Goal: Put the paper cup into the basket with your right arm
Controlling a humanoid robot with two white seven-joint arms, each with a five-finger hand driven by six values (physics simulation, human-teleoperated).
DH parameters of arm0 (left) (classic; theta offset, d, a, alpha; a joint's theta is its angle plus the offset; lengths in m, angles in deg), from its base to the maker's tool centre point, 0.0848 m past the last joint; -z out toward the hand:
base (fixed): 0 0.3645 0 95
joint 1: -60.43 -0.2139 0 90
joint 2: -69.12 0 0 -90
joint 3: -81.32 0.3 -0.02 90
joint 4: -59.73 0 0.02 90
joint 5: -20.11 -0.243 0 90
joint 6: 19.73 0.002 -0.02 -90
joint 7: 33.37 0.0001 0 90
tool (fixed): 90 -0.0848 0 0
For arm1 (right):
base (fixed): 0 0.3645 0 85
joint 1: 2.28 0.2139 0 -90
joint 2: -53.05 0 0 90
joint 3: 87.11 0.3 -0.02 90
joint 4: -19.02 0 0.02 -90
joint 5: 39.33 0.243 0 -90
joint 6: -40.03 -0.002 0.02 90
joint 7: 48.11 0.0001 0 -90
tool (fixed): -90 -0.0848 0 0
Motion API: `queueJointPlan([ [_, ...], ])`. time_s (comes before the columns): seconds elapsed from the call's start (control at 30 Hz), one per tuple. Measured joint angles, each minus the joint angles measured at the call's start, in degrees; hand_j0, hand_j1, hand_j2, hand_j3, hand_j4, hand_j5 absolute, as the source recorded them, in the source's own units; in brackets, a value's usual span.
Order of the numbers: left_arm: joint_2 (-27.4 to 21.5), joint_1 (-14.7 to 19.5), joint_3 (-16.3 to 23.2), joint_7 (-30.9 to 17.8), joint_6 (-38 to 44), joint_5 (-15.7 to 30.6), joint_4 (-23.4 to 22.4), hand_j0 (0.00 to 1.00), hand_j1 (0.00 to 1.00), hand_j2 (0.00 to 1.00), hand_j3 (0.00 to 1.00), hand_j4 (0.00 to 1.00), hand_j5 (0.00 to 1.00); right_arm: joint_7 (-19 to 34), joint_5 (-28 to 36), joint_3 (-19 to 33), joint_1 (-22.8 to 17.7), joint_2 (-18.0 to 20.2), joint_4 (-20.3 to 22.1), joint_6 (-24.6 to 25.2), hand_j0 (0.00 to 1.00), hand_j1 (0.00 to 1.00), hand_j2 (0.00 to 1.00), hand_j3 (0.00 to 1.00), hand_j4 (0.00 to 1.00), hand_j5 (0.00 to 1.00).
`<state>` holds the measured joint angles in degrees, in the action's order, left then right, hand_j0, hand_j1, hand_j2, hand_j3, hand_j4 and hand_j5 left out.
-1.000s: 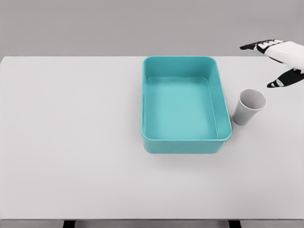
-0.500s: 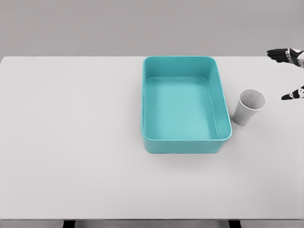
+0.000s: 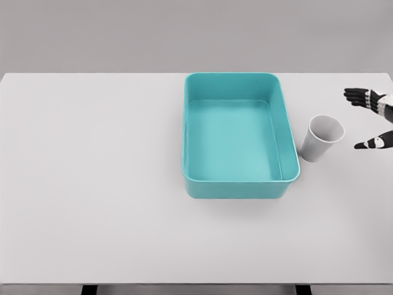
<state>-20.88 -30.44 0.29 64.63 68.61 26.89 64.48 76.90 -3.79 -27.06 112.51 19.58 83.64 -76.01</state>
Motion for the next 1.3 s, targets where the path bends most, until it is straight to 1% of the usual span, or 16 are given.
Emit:
queueJointPlan([
  [0.17,0.0,0.0,0.0,0.0,0.0,0.0,0.0,1.00,1.00,1.00,1.00,1.00,1.00,0.0,-1.1,-0.1,-0.4,-1.9,-2.6,-0.2,1.00,1.00,1.00,1.00,1.00,1.00],
  [0.33,0.0,0.0,0.0,0.0,0.0,0.0,0.0,1.00,1.00,1.00,1.00,1.00,1.00,0.0,-1.7,-0.1,-0.3,-2.9,-4.1,-0.2,1.00,1.00,1.00,1.00,1.00,1.00],
  [0.47,0.0,0.0,0.0,0.0,0.0,0.0,0.0,1.00,1.00,1.00,1.00,1.00,1.00,0.0,-2.7,-0.4,-0.3,-4.4,-4.9,-0.2,1.00,1.00,1.00,1.00,1.00,1.00],
  [0.9,0.0,0.0,0.0,0.0,0.0,0.0,0.0,1.00,1.00,1.00,1.00,1.00,1.00,0.0,-3.6,-0.7,0.1,-6.8,-4.7,0.2,1.00,1.00,1.00,1.00,1.00,1.00],
  [1.3,0.0,0.0,0.0,0.0,0.0,0.0,0.0,1.00,1.00,1.00,1.00,1.00,1.00,0.0,-3.7,-0.9,0.3,-7.5,-4.3,0.5,1.00,1.00,1.00,1.00,1.00,1.00],
])
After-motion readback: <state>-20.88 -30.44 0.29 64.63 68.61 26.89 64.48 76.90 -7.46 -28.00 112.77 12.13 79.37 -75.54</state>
